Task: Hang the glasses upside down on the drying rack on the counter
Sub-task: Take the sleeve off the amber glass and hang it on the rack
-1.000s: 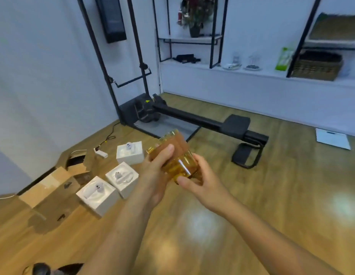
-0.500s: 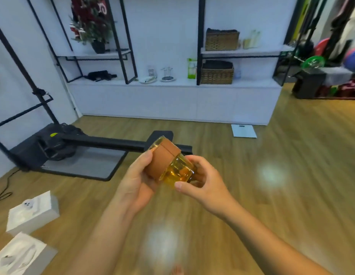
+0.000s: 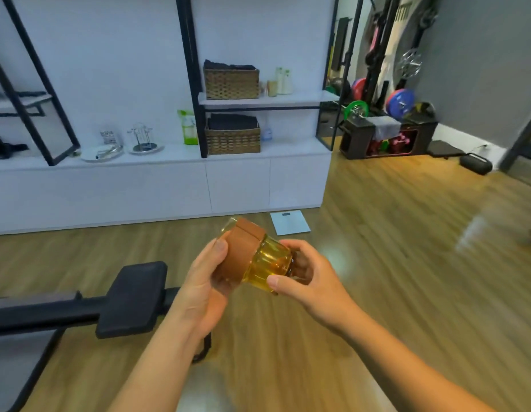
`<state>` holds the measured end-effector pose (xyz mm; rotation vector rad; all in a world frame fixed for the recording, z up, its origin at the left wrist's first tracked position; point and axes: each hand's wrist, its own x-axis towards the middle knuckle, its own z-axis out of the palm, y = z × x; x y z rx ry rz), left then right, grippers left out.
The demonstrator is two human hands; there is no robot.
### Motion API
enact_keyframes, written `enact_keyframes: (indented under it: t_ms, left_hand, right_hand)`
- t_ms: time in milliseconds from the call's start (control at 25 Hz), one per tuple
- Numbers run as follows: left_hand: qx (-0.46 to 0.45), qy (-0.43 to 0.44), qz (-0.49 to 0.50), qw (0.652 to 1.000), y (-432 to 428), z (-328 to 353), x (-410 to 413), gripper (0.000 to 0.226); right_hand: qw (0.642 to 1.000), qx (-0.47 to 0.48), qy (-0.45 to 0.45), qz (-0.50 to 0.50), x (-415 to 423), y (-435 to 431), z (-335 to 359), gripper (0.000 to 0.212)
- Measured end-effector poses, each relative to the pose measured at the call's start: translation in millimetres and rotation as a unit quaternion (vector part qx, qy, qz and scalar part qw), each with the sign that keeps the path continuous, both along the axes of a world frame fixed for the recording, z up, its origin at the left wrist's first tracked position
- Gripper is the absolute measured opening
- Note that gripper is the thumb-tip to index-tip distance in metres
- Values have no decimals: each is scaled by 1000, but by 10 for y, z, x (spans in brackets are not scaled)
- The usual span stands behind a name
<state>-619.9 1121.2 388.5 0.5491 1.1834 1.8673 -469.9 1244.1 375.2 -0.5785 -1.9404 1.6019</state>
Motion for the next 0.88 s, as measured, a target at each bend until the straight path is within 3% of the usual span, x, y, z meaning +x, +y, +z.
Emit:
enact_keyframes:
  t_ms: [240,400,640,880]
  left_hand:
    - [3,53,-16,998,1553,-146,-913,67]
    - [-15,75,21,997,2644,-88,-1568,87]
    - [-75,77,86,990,3622,-132,-2564,80]
    - [-103,59,90,989,4722,-624,-3896,78]
  right_hand:
    - [998,-43,41,-8,-935,1602,-102,61]
    - [995,-91,40,14,-1774,2839,-50,70]
    - [990,-114,17,77,-3324,4143,89,37]
    - [993,-95,-33,64,-4807,5152,-138,45]
